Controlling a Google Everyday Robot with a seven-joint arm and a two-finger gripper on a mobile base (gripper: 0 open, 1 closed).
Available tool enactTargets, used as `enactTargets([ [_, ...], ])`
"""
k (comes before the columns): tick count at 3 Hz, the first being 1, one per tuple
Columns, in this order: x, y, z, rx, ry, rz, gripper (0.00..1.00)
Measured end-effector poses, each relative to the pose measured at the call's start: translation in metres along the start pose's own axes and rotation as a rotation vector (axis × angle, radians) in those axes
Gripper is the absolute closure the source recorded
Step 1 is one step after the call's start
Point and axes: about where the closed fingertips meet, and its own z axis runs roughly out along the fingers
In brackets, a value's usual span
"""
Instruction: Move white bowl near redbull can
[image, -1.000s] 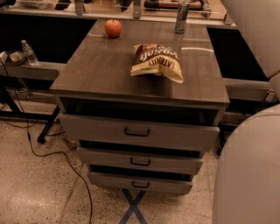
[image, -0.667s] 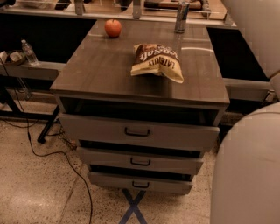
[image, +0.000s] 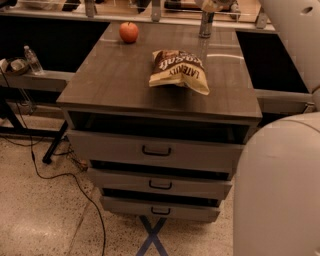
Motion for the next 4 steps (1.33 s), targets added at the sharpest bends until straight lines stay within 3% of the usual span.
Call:
enactTargets([
  [1,0.052,0.009,0.02,-0.038,0.07,0.002,1.0],
  [2,0.093,0.031,0.051,-0.116,0.085,0.005,1.0],
  [3,0.11,0.052,0.076,-0.184,0.031,0.003,1.0],
  [4,0.109,0.054,0.083,-0.19,0.017,-0.008,1.0],
])
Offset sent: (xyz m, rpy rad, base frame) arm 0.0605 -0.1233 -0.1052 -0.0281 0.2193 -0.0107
